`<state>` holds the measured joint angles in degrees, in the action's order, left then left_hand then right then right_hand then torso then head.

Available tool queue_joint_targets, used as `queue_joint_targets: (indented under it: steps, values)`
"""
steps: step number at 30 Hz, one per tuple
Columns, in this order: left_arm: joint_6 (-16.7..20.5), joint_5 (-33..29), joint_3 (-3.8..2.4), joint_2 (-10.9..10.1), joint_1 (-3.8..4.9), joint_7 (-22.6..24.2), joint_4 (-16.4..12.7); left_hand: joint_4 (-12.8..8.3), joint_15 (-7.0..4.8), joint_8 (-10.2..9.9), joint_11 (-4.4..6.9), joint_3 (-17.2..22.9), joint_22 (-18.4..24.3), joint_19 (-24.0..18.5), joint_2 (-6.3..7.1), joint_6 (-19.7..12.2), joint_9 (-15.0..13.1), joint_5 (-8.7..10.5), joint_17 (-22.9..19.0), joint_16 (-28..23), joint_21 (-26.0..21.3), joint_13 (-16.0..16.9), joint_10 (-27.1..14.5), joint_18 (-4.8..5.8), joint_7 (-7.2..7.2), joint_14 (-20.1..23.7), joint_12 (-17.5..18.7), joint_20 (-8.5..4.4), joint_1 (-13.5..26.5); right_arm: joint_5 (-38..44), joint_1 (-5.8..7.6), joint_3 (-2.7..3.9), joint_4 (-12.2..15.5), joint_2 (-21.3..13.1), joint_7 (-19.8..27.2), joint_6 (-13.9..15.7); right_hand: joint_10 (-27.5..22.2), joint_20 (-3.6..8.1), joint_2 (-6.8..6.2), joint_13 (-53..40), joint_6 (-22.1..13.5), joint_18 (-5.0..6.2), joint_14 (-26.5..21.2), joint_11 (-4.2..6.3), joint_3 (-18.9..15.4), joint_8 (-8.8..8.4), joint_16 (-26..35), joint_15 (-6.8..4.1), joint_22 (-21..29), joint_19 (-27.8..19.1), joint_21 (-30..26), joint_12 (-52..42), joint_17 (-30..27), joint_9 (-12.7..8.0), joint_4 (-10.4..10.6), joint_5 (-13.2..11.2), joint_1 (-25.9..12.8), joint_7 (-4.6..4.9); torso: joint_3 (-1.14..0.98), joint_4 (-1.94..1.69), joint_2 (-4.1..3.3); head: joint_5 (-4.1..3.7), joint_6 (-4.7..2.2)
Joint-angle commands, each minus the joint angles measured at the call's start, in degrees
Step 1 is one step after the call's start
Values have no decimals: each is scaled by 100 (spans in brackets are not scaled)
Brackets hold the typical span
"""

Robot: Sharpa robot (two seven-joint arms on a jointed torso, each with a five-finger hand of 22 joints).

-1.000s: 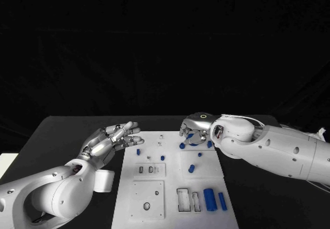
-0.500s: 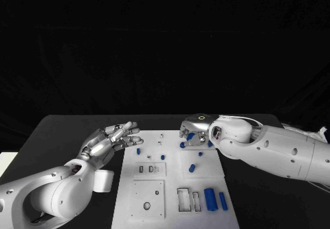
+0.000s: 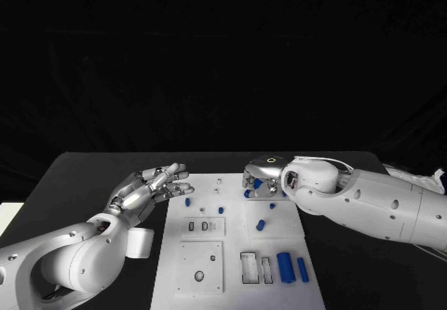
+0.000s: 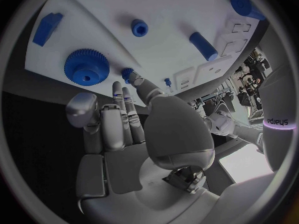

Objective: Assemble the parts on the task board

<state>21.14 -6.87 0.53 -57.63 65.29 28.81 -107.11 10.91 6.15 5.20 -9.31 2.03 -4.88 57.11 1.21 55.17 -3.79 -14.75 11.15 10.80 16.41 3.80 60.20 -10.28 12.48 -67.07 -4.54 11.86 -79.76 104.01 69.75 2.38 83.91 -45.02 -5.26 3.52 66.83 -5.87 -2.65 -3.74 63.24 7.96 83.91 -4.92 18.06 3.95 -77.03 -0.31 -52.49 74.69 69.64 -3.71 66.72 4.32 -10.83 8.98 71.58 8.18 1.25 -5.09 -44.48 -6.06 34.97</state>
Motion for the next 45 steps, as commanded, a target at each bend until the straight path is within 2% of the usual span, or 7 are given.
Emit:
queue_joint_targets:
  steps: [1, 10, 18, 28, 31, 38, 45]
  values:
    - [-70, -13, -5, 0, 9, 7, -9, -33, -5, -37, -19, 7, 5, 3, -10, -16, 7, 27, 8, -27, -24, -5, -2, -21, 39, 25, 17, 40, -52, 61, -6, 2, -18, 10, 46, -198, -2, 6, -9, 6, 4, -104, 239, -3, 64, -26, -37, 34, -12, -42, 30, 12, 7, -5, 15, -27, 58, 18, 4, -6, -16, -15, 13]
    - [-65, -13, -5, -2, 9, -4, -9, -40, -3, -44, -21, 13, 9, 1, -15, -18, 6, 26, 11, -35, -29, -4, -6, -21, 41, 27, 26, 43, -60, 56, -19, 2, -77, 54, 72, -238, 20, 5, -5, 6, 27, -105, 238, 0, 164, -22, -51, 33, -34, -52, 56, 11, 16, 0, 50, -45, 67, 17, 6, -15, -33, -8, 41]
    - [-58, -13, -5, -7, 9, -19, -2, -44, -2, -48, -23, 17, 12, 1, -18, -18, 6, 25, 13, -40, -32, -4, -8, -21, 42, 28, 30, 44, -64, 39, -22, 2, -88, 64, 93, -226, 129, 17, 33, -1, 131, -112, 242, 31, 359, 1, -90, 13, -109, -51, 124, -1, 55, 22, 181, -72, 44, -12, 9, -12, -43, -1, 50]
    - [-40, -14, -5, -9, 10, -41, 6, -62, -2, -59, -25, 33, 18, 3, -29, -18, 4, 24, 20, -51, -38, -2, -11, -23, 45, 24, 42, 45, -84, 0, -23, 2, -74, 56, 118, -127, 234, 34, 6, -6, 224, -119, 245, 60, 478, 14, -117, -10, -168, -44, 177, -5, 75, 45, 310, -101, 7, -41, 10, -18, -58, -13, 52]
    - [-33, -14, -5, -10, 10, -46, 13, -72, -2, -65, -26, 42, 21, 5, -36, -18, 4, 26, 23, -56, -41, -2, -13, -23, 47, 22, 47, 46, -97, -42, -23, 2, -55, 46, 134, 31, 346, 53, 47, -16, 323, -126, 249, 96, 543, 43, -133, -37, -221, -25, 217, -21, 90, 72, 427, -107, -24, -82, 11, -23, -57, -14, 46]
    - [-26, -15, -5, -10, 10, -51, 28, -95, -2, -77, -27, 64, 28, 10, -48, -18, 3, 31, 31, -68, -46, 0, -13, -24, 50, 17, 57, 46, -123, -121, -13, 24, 92, -1, -155, 693, 499, 94, 116, -20, 429, -149, 258, 140, 703, 52, -169, -77, -355, 35, 310, -6, 126, 124, 635, -104, -18, -122, 15, -27, -62, 2, 16]
    - [-33, -19, -5, -4, 10, -58, 37, -125, -3, -89, -27, 90, 35, 16, -57, -16, 2, 32, 40, -82, -51, 1, -11, -25, 50, 12, 65, 45, -156, -82, 10, 74, 105, 84, -364, 1028, 488, 101, 76, -11, 429, -156, 257, 142, 773, 38, -169, -80, -388, 48, 332, 15, 115, 137, 653, -93, 20, -122, 18, -41, -75, -9, -25]
